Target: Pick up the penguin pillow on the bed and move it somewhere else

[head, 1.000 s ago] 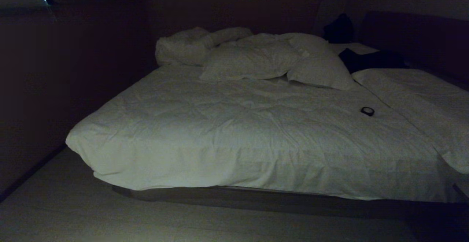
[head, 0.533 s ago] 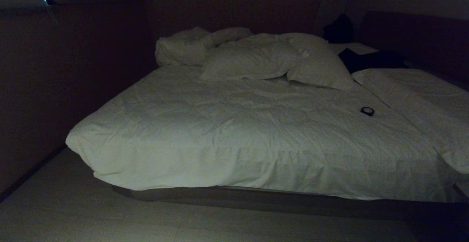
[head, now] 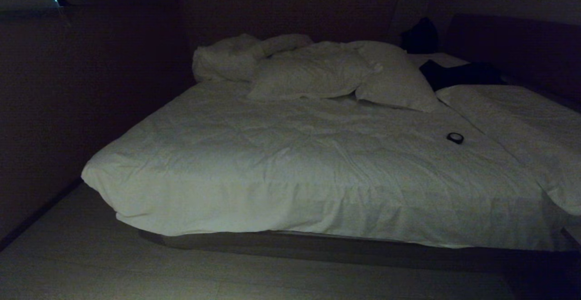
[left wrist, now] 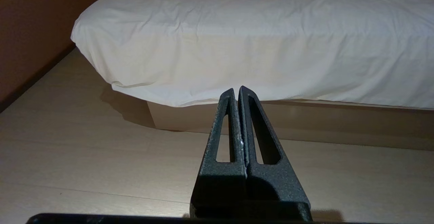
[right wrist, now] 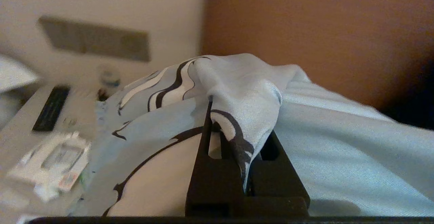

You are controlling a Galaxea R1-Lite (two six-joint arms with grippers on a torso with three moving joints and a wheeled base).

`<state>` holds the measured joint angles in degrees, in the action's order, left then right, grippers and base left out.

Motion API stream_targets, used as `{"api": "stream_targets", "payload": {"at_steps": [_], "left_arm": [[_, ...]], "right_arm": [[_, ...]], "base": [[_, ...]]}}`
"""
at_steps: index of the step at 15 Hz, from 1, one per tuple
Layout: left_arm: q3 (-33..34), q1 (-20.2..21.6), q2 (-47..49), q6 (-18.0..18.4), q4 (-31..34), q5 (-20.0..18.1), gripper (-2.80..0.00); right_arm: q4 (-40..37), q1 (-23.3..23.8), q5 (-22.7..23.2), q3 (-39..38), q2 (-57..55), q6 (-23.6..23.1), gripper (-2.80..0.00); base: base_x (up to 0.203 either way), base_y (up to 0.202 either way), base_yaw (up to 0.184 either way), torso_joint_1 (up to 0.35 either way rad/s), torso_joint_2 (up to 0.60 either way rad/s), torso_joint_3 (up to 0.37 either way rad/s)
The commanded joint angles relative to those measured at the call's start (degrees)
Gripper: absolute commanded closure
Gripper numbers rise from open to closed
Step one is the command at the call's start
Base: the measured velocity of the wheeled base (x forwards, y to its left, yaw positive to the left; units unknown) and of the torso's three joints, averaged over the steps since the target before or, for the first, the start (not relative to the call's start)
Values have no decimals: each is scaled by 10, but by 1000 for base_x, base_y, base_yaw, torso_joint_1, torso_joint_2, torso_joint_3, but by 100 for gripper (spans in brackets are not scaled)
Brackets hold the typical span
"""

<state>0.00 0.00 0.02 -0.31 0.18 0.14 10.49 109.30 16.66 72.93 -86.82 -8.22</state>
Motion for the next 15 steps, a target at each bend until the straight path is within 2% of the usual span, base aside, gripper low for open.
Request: {"api": "stream_targets", "payload": {"at_steps": [1, 5, 8, 12, 15], "left_arm": [[1, -1, 0, 0, 0, 0, 0], [1, 0, 0, 0, 0, 0, 0], [1, -1, 0, 0, 0, 0, 0], [1, 0, 0, 0, 0, 0, 0], [1, 0, 0, 0, 0, 0, 0]], "right_arm": [[13, 2, 96, 12, -61, -30, 0], [11, 30, 96, 36, -112, -87, 0], [10, 60, 97, 37, -118, -103, 0], [4, 81, 97, 32, -105, -103, 0], [-27, 95, 94, 25, -65, -82, 0]], "base": [[0, 0, 0, 0, 0, 0], [0, 0, 0, 0, 0, 0], [0, 0, 0, 0, 0, 0], [0, 0, 0, 0, 0, 0], [0, 0, 0, 0, 0, 0]]}}
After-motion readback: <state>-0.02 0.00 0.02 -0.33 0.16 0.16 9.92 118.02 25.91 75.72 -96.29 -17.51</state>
